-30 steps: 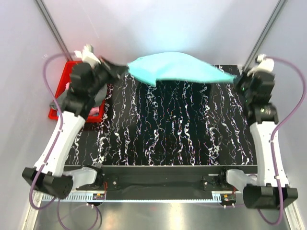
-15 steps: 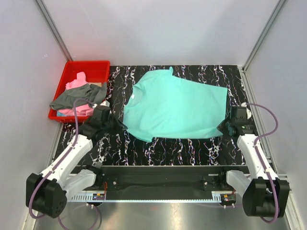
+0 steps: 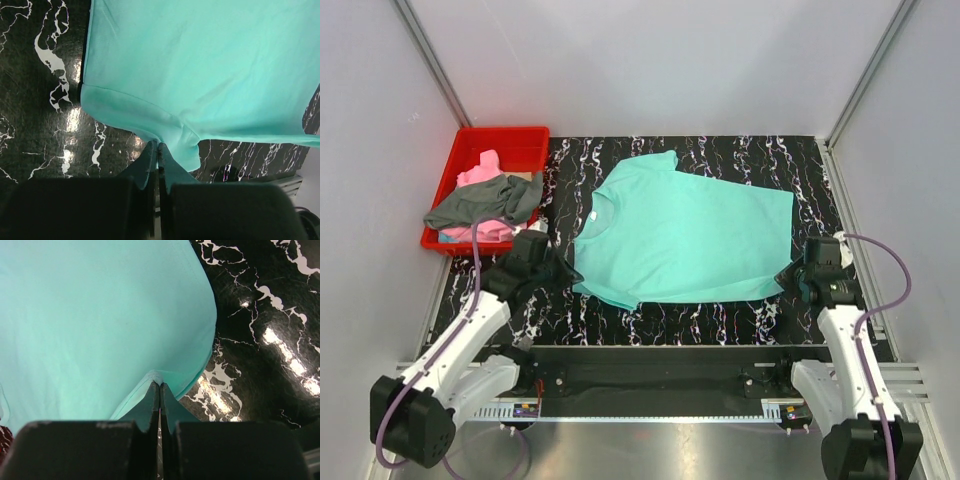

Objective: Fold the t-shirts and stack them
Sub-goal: Fold the tshirt

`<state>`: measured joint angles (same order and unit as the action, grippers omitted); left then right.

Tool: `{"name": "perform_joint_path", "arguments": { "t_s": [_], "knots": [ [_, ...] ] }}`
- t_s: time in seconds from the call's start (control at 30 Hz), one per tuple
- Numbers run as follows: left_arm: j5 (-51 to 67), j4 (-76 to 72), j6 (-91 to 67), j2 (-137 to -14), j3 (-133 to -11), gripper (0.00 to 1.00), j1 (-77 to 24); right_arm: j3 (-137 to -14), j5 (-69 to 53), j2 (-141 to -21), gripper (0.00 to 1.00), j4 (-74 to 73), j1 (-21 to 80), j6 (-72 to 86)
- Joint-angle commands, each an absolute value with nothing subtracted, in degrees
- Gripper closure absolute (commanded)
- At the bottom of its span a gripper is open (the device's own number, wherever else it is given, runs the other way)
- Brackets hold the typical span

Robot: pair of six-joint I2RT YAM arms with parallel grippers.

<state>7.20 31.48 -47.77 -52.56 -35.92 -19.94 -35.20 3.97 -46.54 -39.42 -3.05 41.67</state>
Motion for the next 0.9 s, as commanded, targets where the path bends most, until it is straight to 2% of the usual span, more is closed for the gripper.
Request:
{"name": "perform_joint_path", "arguments": {
  "t_s": [0.0,0.17,0.3,0.47,0.67,0.87],
  "knots": [
    [4.49,35.22,-46.67,-49.22,-39.9,1.0,-20.74,-36.82,4.31,-42.99,1.0,-43.67,-2.9,44.64],
    [0.09,41.13,-45.79,-47.99,-42.8,1.0,-22.32,-38.4,4.83,-39.64,1.0,-46.22,-2.9,45.26],
    [0.17,35.26,-46.93,-47.81,-42.8,1.0,-22.59,-38.68,8.34,-37.8,1.0,-46.33,-2.9,46.23],
    [0.09,33.83,-44.39,-62.97,-54.1,1.0,-22.59,-37.62,10.28,-39.55,1.0,-43.34,-2.9,46.23],
    [-3.69,32.42,-41.93,-74.94,-64.3,1.0,-22.41,-37.61,15.55,-42.8,1.0,-41.23,-2.9,44.83],
    [-4.83,34.63,-41.31,-77.26,-69.44,1.0,-22.5,-42.36,16.26,-41.14,1.0,-43.94,-2.9,42.19]
  ]
}}
